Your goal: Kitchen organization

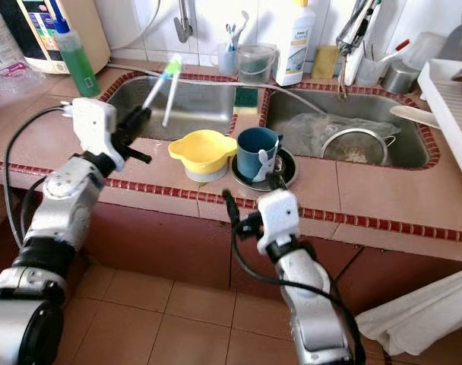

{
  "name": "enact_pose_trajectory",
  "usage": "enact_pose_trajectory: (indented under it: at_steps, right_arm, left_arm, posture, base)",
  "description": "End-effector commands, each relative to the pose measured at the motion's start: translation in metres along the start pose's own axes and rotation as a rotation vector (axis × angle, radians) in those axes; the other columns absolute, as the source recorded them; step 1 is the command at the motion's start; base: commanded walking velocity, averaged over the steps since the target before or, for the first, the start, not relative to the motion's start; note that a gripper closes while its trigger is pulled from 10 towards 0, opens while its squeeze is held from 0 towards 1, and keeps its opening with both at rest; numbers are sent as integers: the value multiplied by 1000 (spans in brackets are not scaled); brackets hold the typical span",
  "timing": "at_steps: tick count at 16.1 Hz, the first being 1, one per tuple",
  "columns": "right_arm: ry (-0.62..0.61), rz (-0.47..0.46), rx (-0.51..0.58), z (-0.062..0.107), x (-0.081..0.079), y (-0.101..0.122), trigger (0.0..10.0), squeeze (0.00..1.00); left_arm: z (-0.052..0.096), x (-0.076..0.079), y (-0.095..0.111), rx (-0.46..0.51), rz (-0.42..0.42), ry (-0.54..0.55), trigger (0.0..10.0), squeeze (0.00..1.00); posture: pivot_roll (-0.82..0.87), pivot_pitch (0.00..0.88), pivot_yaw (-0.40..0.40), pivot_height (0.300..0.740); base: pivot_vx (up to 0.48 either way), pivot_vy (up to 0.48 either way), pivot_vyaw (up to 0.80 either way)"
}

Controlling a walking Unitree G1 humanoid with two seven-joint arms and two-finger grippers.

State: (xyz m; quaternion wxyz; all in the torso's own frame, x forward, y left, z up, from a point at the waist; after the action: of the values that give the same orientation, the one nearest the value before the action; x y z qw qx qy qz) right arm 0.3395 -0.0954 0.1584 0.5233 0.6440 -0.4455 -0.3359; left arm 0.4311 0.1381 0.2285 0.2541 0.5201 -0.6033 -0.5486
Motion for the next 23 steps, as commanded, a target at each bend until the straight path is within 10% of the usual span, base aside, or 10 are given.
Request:
enact_pose_trajectory:
  at_steps: [1, 11, 23]
  right_arm:
    - [-30, 4, 68, -4, 9, 20, 10000, 0]
    - [-205, 31, 221, -21, 77, 80, 10000, 0]
    - [-160, 21, 275, -31, 68, 105, 10000, 0]
  left_arm:
    - [6, -7, 4, 9, -5, 28, 10000, 0]
    - [19, -16, -11, -110, -6, 64, 10000, 0]
    - [13, -30, -11, -139, 10, 127, 10000, 0]
  posture:
    - [-151, 11, 19, 740]
    - [-139, 0, 17, 740]
    - [-149, 2, 23, 740]
  base:
    - [0, 0, 0]
    - [0, 0, 0]
    - [257, 0, 0]
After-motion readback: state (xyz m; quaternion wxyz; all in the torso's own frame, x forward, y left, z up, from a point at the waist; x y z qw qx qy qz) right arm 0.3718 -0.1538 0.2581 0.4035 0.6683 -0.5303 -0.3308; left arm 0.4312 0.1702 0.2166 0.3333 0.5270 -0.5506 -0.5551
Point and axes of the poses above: a point about 5 cm out from each wrist's last joint towards the gripper, its own z axis pointing back from the gripper into the wrist, its own y axis along the axis of the wrist's last joint, x = y × z, the point moved 6 cm from there along -z, pointing out of the wrist towards the gripper, and after that the axes turned 8 degrees about -z, right-handed, at the moved point
